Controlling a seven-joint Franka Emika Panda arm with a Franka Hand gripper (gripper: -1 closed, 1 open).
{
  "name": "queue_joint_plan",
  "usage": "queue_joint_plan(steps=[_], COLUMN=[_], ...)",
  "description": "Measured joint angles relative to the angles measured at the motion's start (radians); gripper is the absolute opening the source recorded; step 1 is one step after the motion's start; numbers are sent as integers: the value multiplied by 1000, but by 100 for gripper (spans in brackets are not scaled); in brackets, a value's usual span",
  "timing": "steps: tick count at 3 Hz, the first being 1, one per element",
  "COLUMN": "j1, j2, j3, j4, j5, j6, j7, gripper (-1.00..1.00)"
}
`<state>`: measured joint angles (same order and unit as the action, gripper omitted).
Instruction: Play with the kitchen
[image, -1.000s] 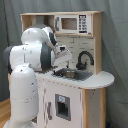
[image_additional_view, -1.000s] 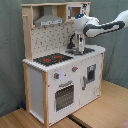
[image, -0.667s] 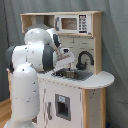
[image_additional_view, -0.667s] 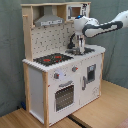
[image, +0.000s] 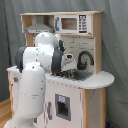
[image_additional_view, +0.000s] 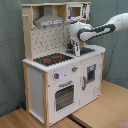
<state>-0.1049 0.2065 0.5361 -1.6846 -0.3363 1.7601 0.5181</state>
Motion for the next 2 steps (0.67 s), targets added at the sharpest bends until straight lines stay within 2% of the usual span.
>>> queue_joint_plan(steps=[1,2], j1=[0,0], j2=[2,2], j3=[1,1], j4=[2,2], j5=[0,0], j6=[2,2], j7=[0,0], gripper=[100,-100])
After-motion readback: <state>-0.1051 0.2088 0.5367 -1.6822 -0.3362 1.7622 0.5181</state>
